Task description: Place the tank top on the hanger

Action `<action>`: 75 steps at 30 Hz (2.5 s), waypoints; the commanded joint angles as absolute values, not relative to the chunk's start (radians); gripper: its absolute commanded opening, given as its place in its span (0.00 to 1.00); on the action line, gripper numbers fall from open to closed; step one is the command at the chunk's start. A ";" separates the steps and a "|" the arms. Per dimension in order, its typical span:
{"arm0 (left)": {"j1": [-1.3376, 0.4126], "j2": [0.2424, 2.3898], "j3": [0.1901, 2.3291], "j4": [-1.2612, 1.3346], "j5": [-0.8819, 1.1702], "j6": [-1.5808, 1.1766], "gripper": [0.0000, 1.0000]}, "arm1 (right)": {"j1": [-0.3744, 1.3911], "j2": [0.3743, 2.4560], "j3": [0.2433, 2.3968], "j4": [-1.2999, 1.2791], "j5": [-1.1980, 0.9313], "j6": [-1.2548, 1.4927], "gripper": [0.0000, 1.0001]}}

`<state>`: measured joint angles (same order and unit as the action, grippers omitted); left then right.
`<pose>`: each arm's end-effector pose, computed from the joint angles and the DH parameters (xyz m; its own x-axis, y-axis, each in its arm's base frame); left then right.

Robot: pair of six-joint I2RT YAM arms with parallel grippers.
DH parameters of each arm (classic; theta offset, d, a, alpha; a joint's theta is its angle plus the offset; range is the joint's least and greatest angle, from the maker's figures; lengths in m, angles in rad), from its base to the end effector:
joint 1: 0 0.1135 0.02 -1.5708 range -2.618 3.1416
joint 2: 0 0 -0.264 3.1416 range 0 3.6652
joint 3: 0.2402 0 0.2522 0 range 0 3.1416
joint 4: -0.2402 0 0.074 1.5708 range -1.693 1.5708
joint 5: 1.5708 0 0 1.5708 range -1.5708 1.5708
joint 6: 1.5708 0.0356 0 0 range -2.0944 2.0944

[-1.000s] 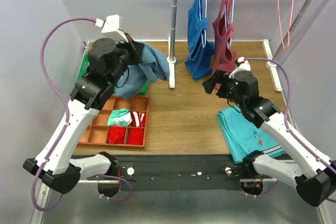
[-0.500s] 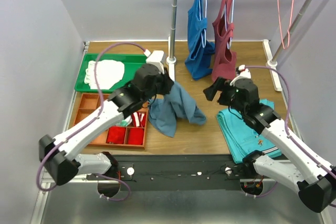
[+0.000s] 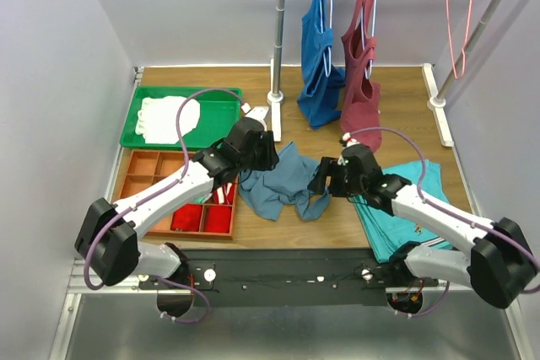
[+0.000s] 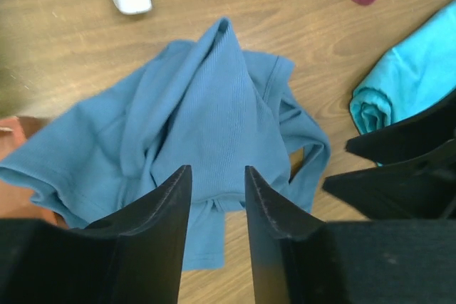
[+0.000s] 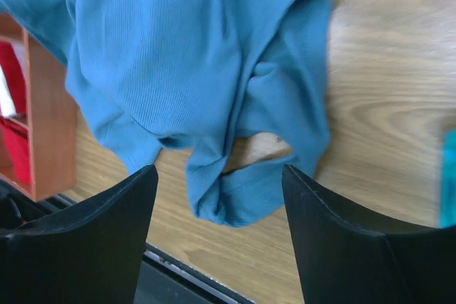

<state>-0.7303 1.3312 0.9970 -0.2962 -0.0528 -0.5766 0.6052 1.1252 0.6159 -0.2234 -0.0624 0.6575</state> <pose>0.2225 -0.1967 0.2817 -0.7140 -0.0914 -0.6942 0.2924 0.8619 -0.4143 0.1885 0.1331 0.2114 -0.8057 0.1843 -0.5629 -0.1434 0.8614 0.4873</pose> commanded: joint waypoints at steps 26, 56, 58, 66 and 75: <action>-0.750 1.278 0.907 -0.265 0.058 -0.583 0.39 | 0.695 1.333 1.058 -0.428 0.379 0.545 0.01; -0.907 1.762 1.229 -0.245 0.031 -0.437 0.78 | 0.440 1.223 0.914 -0.408 0.319 0.578 0.01; -0.913 1.810 1.249 -0.267 0.009 -0.442 0.77 | 0.442 1.201 0.908 -0.410 0.318 0.577 0.01; -0.922 1.816 1.287 -0.291 -0.081 -0.459 0.11 | 0.440 1.138 0.923 -0.442 0.330 0.572 0.01; -0.939 1.444 1.400 -0.452 -0.110 -0.442 0.00 | 0.440 0.961 1.147 -0.491 0.341 0.545 0.01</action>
